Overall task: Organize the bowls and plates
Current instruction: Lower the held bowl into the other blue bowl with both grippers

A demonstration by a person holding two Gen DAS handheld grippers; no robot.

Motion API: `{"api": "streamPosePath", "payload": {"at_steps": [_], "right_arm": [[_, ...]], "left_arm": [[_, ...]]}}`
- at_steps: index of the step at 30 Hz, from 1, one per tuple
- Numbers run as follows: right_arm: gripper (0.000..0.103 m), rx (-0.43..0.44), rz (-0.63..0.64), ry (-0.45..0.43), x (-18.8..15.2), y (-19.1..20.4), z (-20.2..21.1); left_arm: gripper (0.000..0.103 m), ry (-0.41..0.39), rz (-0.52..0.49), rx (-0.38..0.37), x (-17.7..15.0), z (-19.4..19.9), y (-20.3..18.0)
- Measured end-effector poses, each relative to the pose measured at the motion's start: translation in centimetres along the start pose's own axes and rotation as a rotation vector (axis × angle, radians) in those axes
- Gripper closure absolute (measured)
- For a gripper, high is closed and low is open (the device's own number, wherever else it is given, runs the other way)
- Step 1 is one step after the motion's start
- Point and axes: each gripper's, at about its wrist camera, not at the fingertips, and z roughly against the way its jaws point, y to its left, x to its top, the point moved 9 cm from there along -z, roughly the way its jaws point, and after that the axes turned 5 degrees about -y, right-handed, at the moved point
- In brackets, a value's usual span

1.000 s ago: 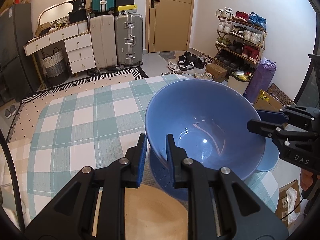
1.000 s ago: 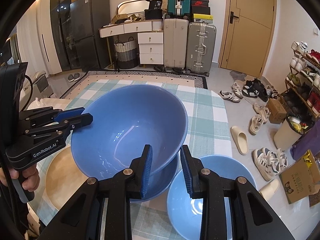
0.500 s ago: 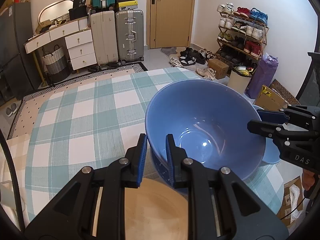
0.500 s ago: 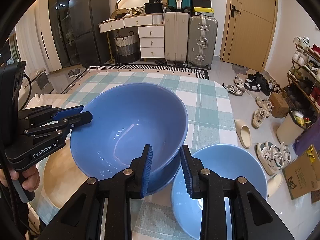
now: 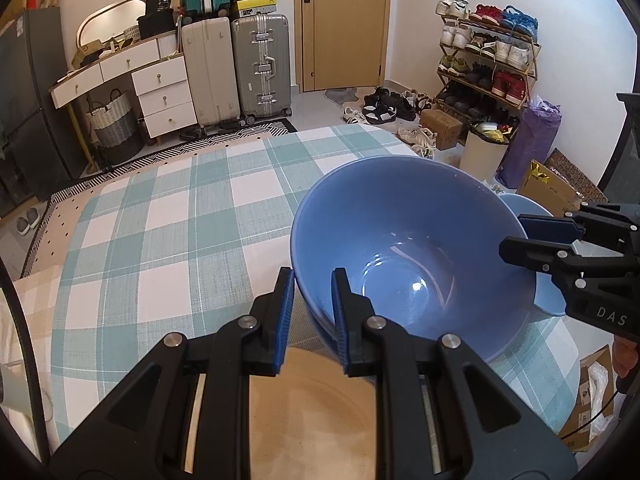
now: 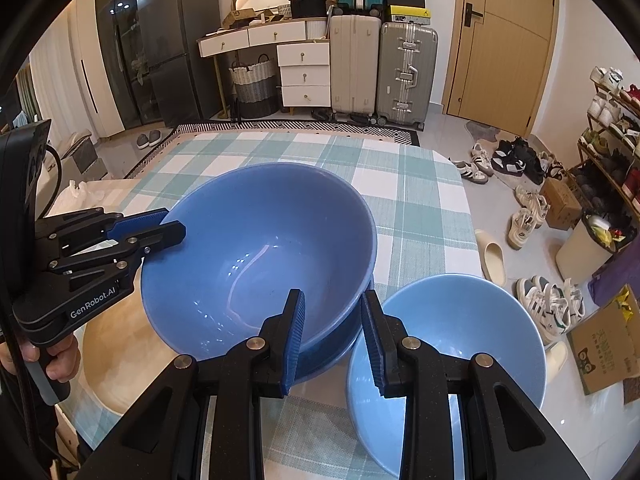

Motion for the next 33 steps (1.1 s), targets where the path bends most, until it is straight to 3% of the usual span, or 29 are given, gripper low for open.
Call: {"api": "streamPosePath", "payload": {"at_steps": [33], "right_arm": [[0.073,0.002,0.003,0.049,-2.5,-0.2,-1.4]], "left_arm": [[0.087,0.040,-0.042,0.026,-2.3,-2.6,-0.3]]}}
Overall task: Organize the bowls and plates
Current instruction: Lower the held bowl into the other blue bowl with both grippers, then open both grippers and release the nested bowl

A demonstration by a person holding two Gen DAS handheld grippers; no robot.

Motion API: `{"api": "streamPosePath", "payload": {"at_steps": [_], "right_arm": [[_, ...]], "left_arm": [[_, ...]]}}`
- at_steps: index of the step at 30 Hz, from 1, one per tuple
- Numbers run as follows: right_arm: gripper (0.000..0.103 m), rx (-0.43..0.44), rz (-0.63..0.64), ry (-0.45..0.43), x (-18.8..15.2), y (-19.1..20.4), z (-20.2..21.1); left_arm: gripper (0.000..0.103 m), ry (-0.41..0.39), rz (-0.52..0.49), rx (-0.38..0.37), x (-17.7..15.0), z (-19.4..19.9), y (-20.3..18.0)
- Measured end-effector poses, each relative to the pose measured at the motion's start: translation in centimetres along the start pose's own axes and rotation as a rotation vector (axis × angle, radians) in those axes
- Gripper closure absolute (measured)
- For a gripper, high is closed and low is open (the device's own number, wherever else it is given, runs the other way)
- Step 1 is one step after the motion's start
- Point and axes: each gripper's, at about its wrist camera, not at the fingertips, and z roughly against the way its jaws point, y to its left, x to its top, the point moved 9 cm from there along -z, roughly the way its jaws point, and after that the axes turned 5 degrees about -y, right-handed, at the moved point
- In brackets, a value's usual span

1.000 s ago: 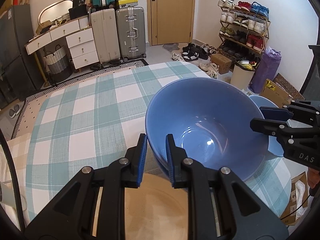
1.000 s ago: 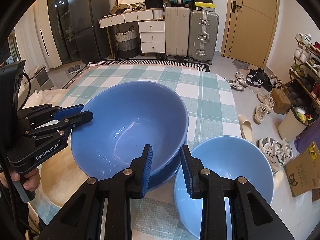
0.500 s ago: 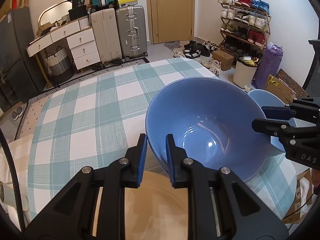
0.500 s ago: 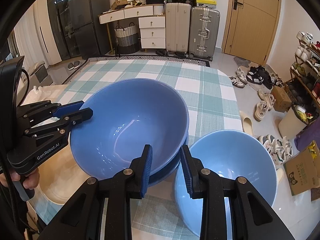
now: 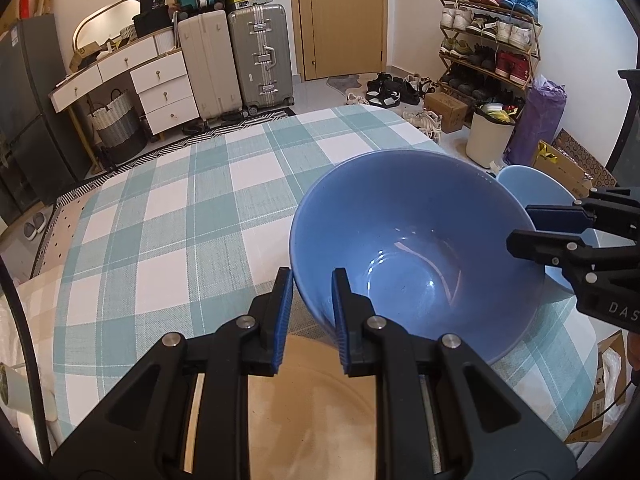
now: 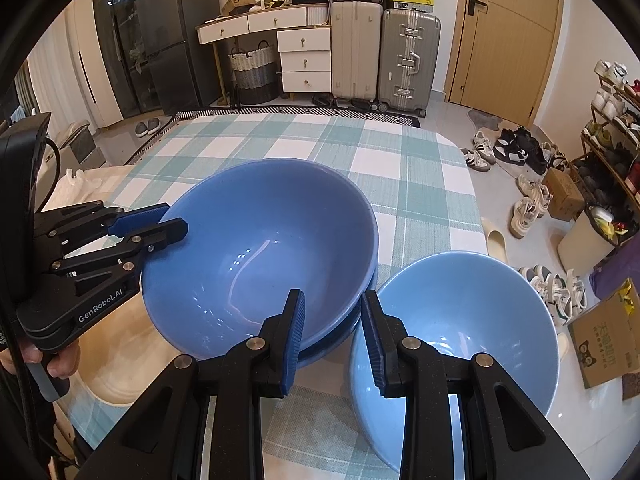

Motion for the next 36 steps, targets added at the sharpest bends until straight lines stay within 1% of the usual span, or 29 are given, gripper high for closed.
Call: {"api": "streamPosePath", "payload": {"at_steps": [17,25,32,36], "right_arm": [[0.073,-0.001,-0.001,0.020,-0.7,0.0,-0.6],[0.073,0.000,0.000,0.033,-1.1,0.1,-0.9],[0.073,0.000,-0.002,0.034,-1.1,0.1,-1.1],[0.072,0.014,0.002,0.027,-1.1,0.4,-1.2]], "left_arm": [[0.086,0.029,-0.005,-0.012,-1.3,-1.3,-0.2],[0.085,0.033,-0.007,-0.012,-1.5,-1.3,-0.3],[0.085,0.033,-0.007,-0.017,-1.6,-1.6,-0.3],[0.085,0.036,-0.004,-0.020,-1.7,-1.6,-0.4]]}}
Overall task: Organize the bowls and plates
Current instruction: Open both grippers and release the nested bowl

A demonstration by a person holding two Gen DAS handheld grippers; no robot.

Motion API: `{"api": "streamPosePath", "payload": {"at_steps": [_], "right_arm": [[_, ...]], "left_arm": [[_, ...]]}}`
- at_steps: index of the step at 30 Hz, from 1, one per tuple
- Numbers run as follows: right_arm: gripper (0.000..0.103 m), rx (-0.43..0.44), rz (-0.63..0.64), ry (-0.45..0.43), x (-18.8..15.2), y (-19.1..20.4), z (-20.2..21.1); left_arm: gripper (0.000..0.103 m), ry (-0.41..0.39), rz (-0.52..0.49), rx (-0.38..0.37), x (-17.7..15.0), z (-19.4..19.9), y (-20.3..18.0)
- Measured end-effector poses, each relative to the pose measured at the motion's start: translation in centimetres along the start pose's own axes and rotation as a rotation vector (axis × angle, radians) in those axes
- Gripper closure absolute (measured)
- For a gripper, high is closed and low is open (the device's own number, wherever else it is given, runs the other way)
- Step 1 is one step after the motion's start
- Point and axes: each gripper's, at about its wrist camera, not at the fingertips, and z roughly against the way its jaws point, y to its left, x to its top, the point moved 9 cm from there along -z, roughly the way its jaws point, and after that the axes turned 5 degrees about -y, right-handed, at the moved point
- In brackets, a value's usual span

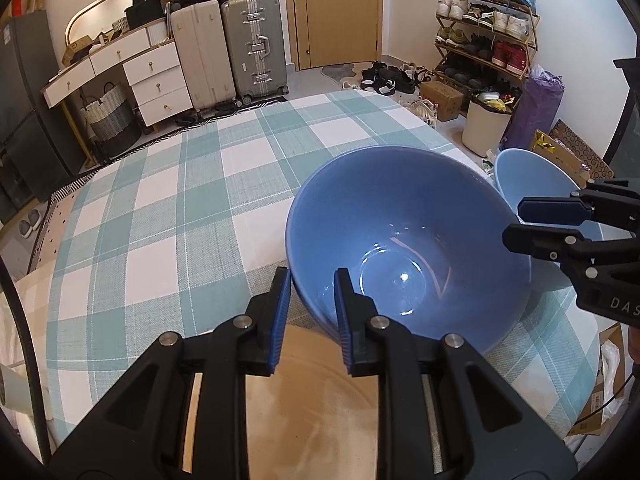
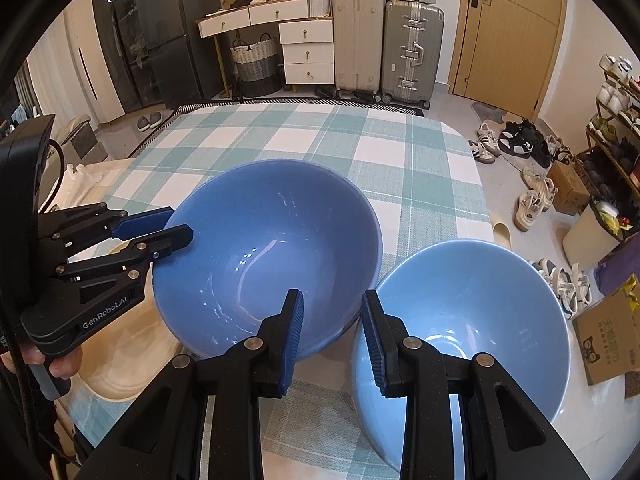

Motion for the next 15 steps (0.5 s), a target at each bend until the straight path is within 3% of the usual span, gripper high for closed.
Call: {"api": "streamPosePath", "payload": {"at_steps": [5,7,11,13,15], "right_arm": [[0.069,0.003,0.001,-0.001,0.1,0.1,0.1],[0.063,0.008,-0.003,-0.004,0.1,0.1,0.2],[0.042,0.024,-0.020,-0.022,0.6,0.1,1.1],[0.029,0.033,-0.034,-0.037,0.8,0.0,1.6],[0.021,0.039,-0.051,-0.056,1.2,-0.1,2.2]], "left_arm": [[0.076,0.003,0.023,-0.026,-0.1,0.3,-0.1],[0.061,0.000,0.030,-0.030,0.0,0.7,-0.1],[0.042,-0.027,0.036,-0.019,0.5,1.6,0.1],[0.028,-0.041,0.048,-0.015,0.9,2.2,0.3],[0.027,-0.052,0.069,-0.023,1.1,2.8,0.5]]}}
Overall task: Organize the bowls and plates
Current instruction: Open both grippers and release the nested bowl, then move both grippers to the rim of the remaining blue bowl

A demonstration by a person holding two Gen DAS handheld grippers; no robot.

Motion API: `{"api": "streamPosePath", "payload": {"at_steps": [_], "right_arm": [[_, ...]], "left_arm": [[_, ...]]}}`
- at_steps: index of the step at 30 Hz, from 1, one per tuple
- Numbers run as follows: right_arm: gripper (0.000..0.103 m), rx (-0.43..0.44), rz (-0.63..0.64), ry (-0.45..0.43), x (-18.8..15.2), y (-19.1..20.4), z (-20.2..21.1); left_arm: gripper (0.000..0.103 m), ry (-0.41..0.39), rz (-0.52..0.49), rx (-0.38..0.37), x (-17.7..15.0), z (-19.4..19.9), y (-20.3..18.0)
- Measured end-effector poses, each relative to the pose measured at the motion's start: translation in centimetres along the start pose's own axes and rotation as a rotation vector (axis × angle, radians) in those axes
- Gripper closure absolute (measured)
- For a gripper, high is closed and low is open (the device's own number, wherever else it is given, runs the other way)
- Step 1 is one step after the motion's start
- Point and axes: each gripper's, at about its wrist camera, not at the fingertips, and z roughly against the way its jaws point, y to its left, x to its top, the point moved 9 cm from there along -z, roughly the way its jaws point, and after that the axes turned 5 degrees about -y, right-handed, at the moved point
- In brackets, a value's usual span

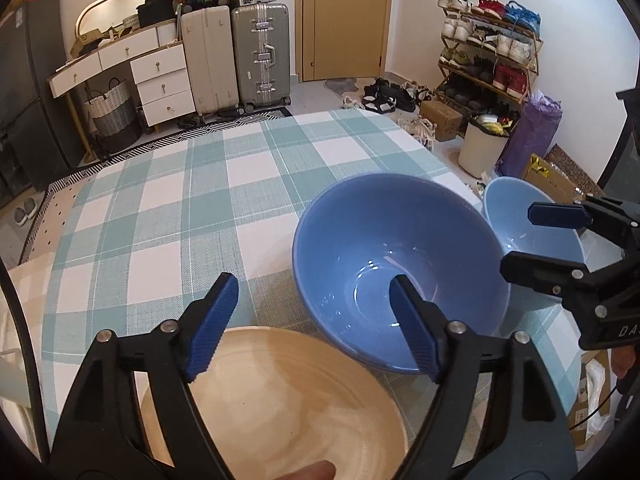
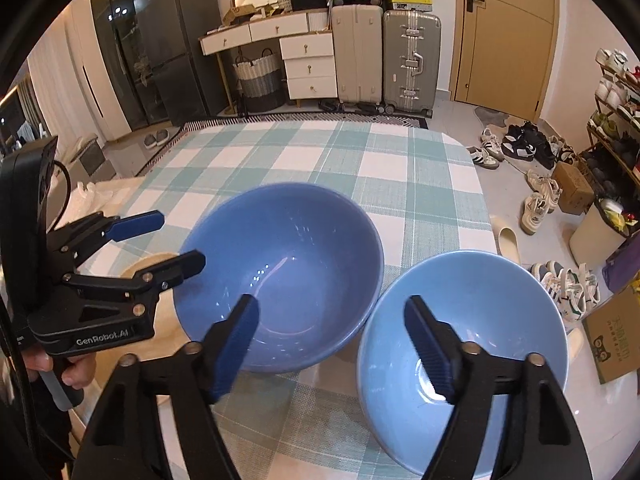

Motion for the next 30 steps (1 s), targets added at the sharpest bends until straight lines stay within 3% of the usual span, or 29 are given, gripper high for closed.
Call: {"api": "streamPosePath", "payload": {"at_steps": [4,6,15,30], "right_arm": [[0.016,-0.006,-0.015,-0.019,0.5,-0.3,0.9],[0.013,0.004,-0.030,-0.024,0.7,-0.4,1.3],[0.004,-0.023,-0.065,-0.055,0.8,-1.3,3.1],[0.003,-0.066,-0.138,-0.085,-0.6,-5.0,5.8]], "left_arm": [[0.019,0.000,0.050,-0.011,0.4,0.8,0.6],[0.002,-0.008,0.075,-0.016,0.6,1.3,0.9],[0.002,-0.031,0.088,-0.033,0.7,4.1,0.0],[0.003,-0.025,0.077,-0.067,-1.3,6.4,-4.9]]}}
